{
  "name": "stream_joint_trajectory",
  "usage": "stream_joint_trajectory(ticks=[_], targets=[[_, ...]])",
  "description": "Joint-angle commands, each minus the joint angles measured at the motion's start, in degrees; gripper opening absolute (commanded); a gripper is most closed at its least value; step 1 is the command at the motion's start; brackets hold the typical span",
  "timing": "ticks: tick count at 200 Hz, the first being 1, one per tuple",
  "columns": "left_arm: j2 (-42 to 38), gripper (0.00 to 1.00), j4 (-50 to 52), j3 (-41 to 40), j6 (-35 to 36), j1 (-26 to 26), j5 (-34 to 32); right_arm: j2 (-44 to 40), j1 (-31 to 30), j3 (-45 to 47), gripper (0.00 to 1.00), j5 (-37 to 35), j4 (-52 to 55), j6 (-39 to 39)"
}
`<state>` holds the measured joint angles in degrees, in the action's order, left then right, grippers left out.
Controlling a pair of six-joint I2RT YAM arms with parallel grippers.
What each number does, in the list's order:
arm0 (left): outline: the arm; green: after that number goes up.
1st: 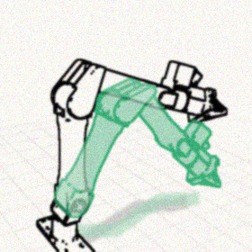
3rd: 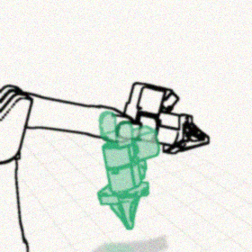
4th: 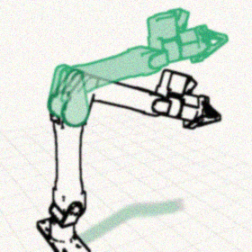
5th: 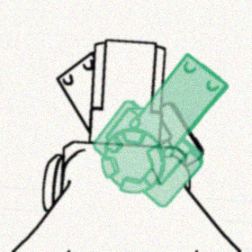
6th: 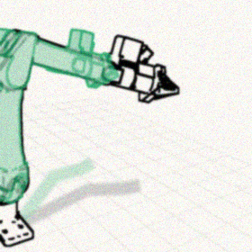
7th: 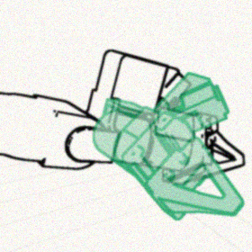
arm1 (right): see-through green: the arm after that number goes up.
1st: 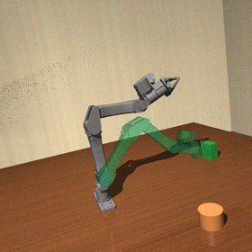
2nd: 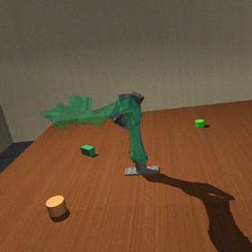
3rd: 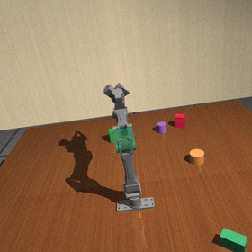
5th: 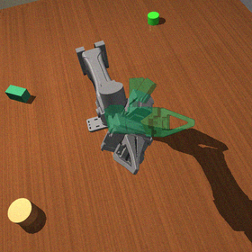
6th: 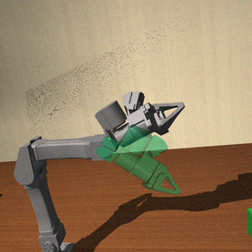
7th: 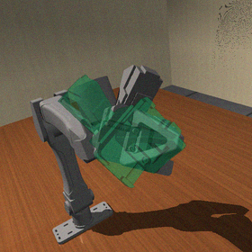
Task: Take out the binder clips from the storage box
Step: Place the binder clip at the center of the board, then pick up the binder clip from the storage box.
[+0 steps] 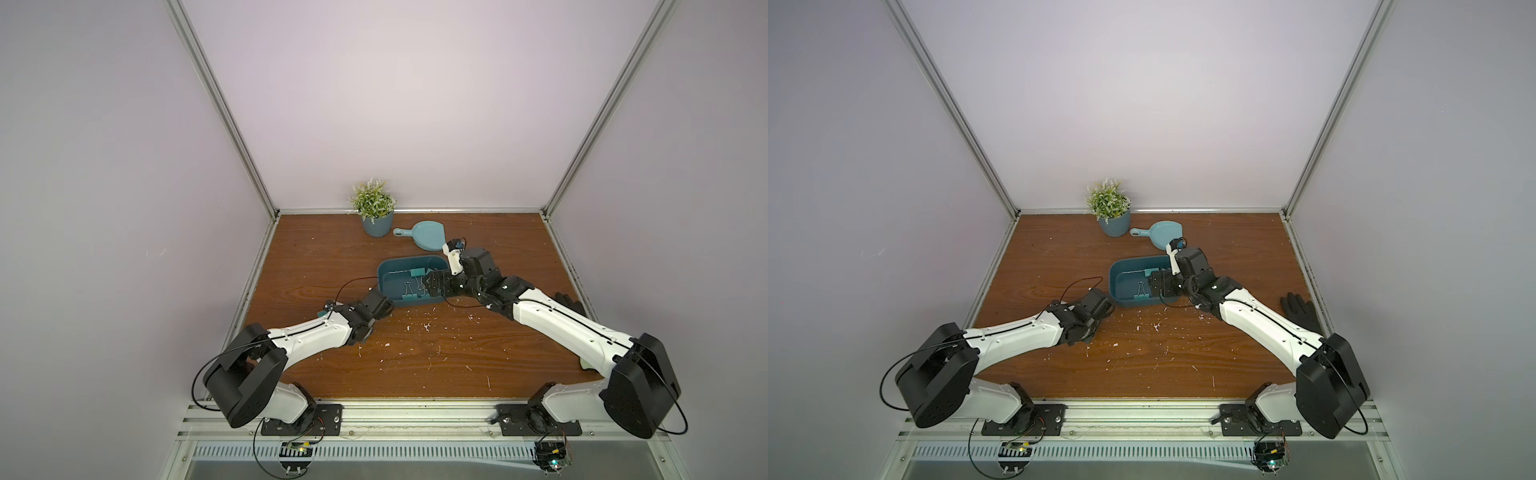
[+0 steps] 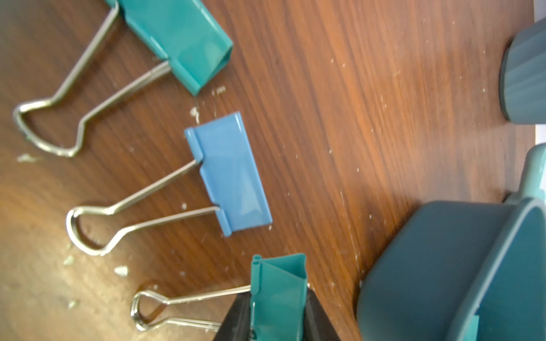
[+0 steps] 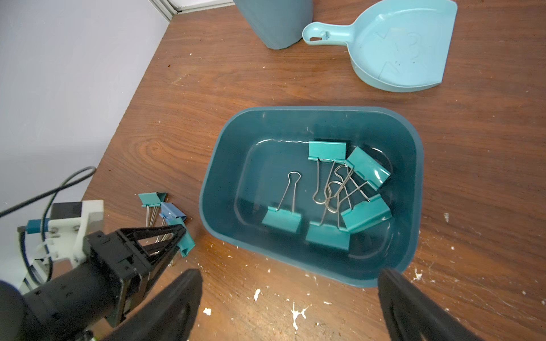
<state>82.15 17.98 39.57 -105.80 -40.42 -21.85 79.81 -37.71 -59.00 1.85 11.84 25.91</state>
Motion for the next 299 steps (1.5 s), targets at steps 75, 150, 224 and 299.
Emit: stream_joint_trajectory(ticks=[75, 150, 224, 299], targets=[[2.5, 0.6, -0.1, 2.4, 1.9, 1.2, 2.4, 10.2, -1.0, -8.2, 0.79, -1.3, 3.2, -0.8], [-8.0, 0.99, 6.3, 9.8, 18.0, 1.6, -0.9, 23.4, -1.2, -18.8, 0.36, -4.2, 9.0, -2.1], [-16.1, 0.99, 8.6, 10.2, 27.8, 1.6, -2.9, 35.5, -1.8, -28.8, 0.22, -7.3, 13.3, -4.3], [-18.9, 0.99, 9.8, 10.5, 31.4, 1.8, -4.2, 41.8, -1.8, -33.0, 0.21, -9.8, 14.6, -5.1]])
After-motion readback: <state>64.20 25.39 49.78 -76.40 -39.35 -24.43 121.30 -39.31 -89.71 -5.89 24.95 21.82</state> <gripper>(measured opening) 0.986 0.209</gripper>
